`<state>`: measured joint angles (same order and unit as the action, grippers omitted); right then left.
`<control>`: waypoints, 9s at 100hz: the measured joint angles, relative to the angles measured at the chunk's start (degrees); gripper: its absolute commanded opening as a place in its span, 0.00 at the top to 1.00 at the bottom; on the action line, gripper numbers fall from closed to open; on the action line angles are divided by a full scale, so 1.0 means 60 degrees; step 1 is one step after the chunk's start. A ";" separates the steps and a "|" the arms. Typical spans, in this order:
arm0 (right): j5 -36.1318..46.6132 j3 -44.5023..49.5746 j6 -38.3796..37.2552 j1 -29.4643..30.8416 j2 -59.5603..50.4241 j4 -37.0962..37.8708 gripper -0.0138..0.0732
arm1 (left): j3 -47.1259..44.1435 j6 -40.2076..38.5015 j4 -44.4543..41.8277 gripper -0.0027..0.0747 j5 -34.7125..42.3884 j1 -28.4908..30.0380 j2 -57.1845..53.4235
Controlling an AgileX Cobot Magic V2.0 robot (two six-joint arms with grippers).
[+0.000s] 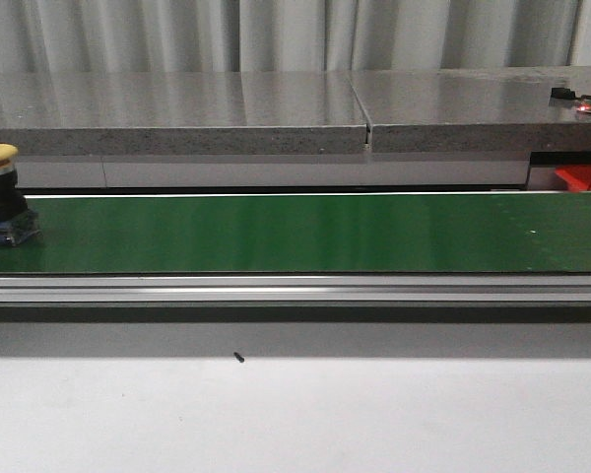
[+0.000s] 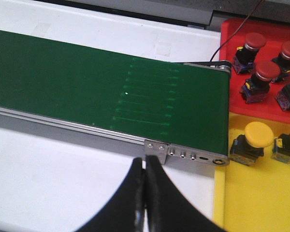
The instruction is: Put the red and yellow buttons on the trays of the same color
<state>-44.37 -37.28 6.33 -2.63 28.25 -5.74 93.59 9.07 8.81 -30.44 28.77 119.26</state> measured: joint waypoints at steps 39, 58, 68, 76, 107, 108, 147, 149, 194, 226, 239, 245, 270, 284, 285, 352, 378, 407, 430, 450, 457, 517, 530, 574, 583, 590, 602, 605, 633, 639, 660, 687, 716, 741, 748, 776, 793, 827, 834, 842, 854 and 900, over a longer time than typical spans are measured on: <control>0.0000 0.0000 0.0000 0.0000 0.0000 0.0000 0.92 | 0.0000 0.0000 -0.0036 0.26 -0.0035 0.0020 0.0330; 0.0000 0.0000 0.0000 0.0000 0.0000 0.0000 0.92 | 0.0000 0.0000 -0.0112 0.26 -0.0035 0.0020 0.0380; 0.0000 0.0000 0.0000 0.0000 0.0000 0.0000 0.92 | 0.0000 0.0000 -0.0152 0.26 -0.0035 0.0020 0.0401; 0.0000 0.0000 0.0000 0.0000 0.0000 0.0000 0.92 | 0.0000 0.0000 -0.0173 0.26 -0.0035 0.0020 0.0401; 0.0000 0.0000 0.0000 0.0000 0.0000 0.0000 0.92 | 0.0000 0.0000 -0.0238 0.42 -0.0035 0.0020 0.0423; 0.0000 0.0000 0.0000 0.0000 0.0000 0.0000 0.92 | 0.0000 0.0000 -0.0238 0.43 -0.0035 0.0020 0.0423; 0.0000 0.0000 0.0000 0.0000 0.0000 0.0000 0.92 | 0.0000 0.0000 -0.0256 0.69 -0.0085 0.0020 0.0423; 0.0000 0.0000 0.0000 0.0000 0.0000 0.0000 0.92 | 0.0000 0.0000 -0.0256 0.71 -0.0085 0.0020 0.0423; 0.0000 0.0000 0.0000 0.0000 0.0000 0.0000 0.92 | 0.0040 0.0000 -0.0137 0.86 -0.0744 0.0020 0.0203; 0.0000 0.0000 0.0000 0.0000 0.0000 0.0000 0.92 | 0.0040 0.0000 0.0499 0.86 -0.2055 -0.0071 -0.1387; 0.0000 0.0000 0.0000 0.0000 0.0000 0.0000 0.92 | 0.0040 0.0000 0.0499 0.86 -0.2796 -0.0267 -0.2182; 0.0000 0.0000 0.0000 0.0000 0.0000 0.0000 0.92 | 0.0040 0.0000 0.0499 0.86 -0.3166 -0.0424 -0.2507; 0.0000 0.0000 0.0000 0.0000 0.0000 0.0000 0.92 | -0.0295 0.0000 0.0515 0.86 -0.3774 -0.1363 -0.3814; 0.0000 0.0000 0.0000 0.0000 0.0000 0.0000 0.92 | -0.1053 0.0000 0.0539 0.86 -0.3816 -0.1828 -0.4359; 0.0000 0.0000 0.0000 0.0000 0.0000 0.0000 0.92 | -0.1101 0.0000 0.0539 0.86 -0.3816 -0.1868 -0.4377; 0.0000 0.0000 0.0000 0.0000 0.0000 0.0000 0.92 | -0.4010 0.0000 0.0451 0.86 -0.1805 -0.3047 -0.4595; 0.0000 0.0000 0.0000 0.0000 0.0000 0.0000 0.92 | -0.4160 0.0135 0.0428 0.63 -0.1735 -0.3047 -0.4595; 0.0000 0.0000 0.0000 0.0000 0.0000 0.0000 0.92 | -0.4160 0.0245 0.0507 0.18 -0.1527 -0.3047 -0.4595; 0.0000 0.0000 0.0000 0.0000 0.0000 0.0000 0.92 | -0.4176 0.0253 0.0660 0.18 -0.1411 -0.3212 -0.5100; 0.0000 0.0000 -0.0012 0.0000 0.0000 0.0000 0.92 | -0.4176 0.0253 0.0750 0.18 -0.1081 -0.3795 -0.6195; 0.0000 0.0000 -0.0012 0.0000 0.0000 0.0000 0.92 | -0.4176 0.0253 0.0764 0.18 -0.0993 -0.4027 -0.6602; 0.0000 0.0000 -0.0012 0.0000 0.0000 0.0000 0.92 | -0.7719 0.0672 0.0821 0.18 0.0651 -0.5498 -1.1188; 0.0000 0.0000 -0.0012 0.0000 0.0000 0.0000 0.92 | -0.9032 0.0690 0.0839 0.18 0.0820 -0.5498 -1.2624; 0.0000 0.0000 -0.0012 0.0000 0.0000 0.0000 0.92 | -1.0776 0.0690 0.0908 0.95 0.0574 -0.5498 -1.5842; 0.0022 0.0000 -0.0012 0.0000 0.0000 0.0000 0.92 | -1.0797 0.0690 0.0908 0.99 0.0559 -0.5498 -1.5906; 0.0059 0.0000 -0.0012 0.0000 0.0000 0.0000 0.92 | -1.0797 0.0690 0.0918 0.99 0.0535 -0.5498 -1.5925; 0.0078 0.0000 -0.0012 0.0000 0.0000 -0.0021 0.92 | -1.0797 0.0690 0.0918 0.99 0.0511 -0.5498 -1.5925; 0.0078 0.0000 -0.0012 0.0000 0.0000 -0.0040 0.91 | -1.0797 0.0708 0.0918 0.99 0.0511 -0.5498 -1.5925; 0.0078 0.0000 -0.0012 0.0000 0.0000 -0.0163 0.26 | -1.0797 0.0708 0.0918 0.99 0.0482 -0.5498 -1.5925; 0.0099 0.0000 -0.0012 0.0000 0.0000 -0.0163 0.07 | -1.0797 0.0708 0.0918 0.99 0.0467 -0.5498 -1.5925; 0.0160 -0.0217 -0.0012 0.0000 0.0205 -0.0163 0.14 | -1.0797 0.0708 0.0918 0.99 0.0467 -0.5498 -1.5925; -0.0457 -0.1879 0.0285 0.0000 0.2368 -0.0538 0.14 | -1.0797 0.0708 0.0918 0.99 0.0467 -0.5498 -1.5925; -0.0607 -0.3157 0.0990 -0.0179 0.5212 -0.1208 0.14 | -1.0797 0.0708 0.0918 0.99 0.0467 -0.5498 -1.5925; -0.0451 -0.3935 0.1011 -0.0974 0.7374 -0.1240 0.14 | -1.0797 0.0708 0.0918 0.99 0.0467 -0.5498 -1.5925; -0.0344 -0.4112 0.1011 -0.1150 0.7856 -0.1255 0.14 | -1.0797 0.0708 0.0918 0.99 0.0467 -0.5498 -1.5925; 0.0066 -0.4790 0.1011 -0.1429 0.9217 -0.1277 0.14 | -1.0797 0.0708 0.0918 0.99 0.0467 -0.5498 -1.5925; 0.0403 -0.5001 0.1011 -0.1429 0.9822 -0.1277 0.14 | -1.0797 0.0708 0.0918 0.99 0.0467 -0.5498 -1.5925; 0.0796 -0.5001 0.1015 -0.1429 1.0865 -0.1277 0.27 | -1.0797 0.0708 0.0918 0.99 0.0467 -0.5498 -1.5925; 0.0838 -0.5001 0.1015 -0.1429 1.0891 -0.1277 0.42 | -1.0797 0.0708 0.0918 0.99 0.0467 -0.5498 -1.5925; 0.0853 -0.5022 0.1015 -0.1429 1.0891 -0.1277 0.59 | -1.0797 0.0708 0.0918 0.99 0.0467 -0.5498 -1.5925; 0.0835 -0.5026 0.1015 -0.1429 1.0891 -0.1253 0.64 | -1.0797 0.0708 0.0918 0.99 0.0467 -0.5498 -1.5925; -0.0818 -0.5043 0.1031 -0.0130 0.8962 -0.1236 0.64 | -1.0797 0.0725 0.0918 0.99 0.0460 -0.5498 -1.5925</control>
<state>-49.28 -67.53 12.51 -3.41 82.02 -13.15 28.81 13.41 14.32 -27.67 -4.22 23.71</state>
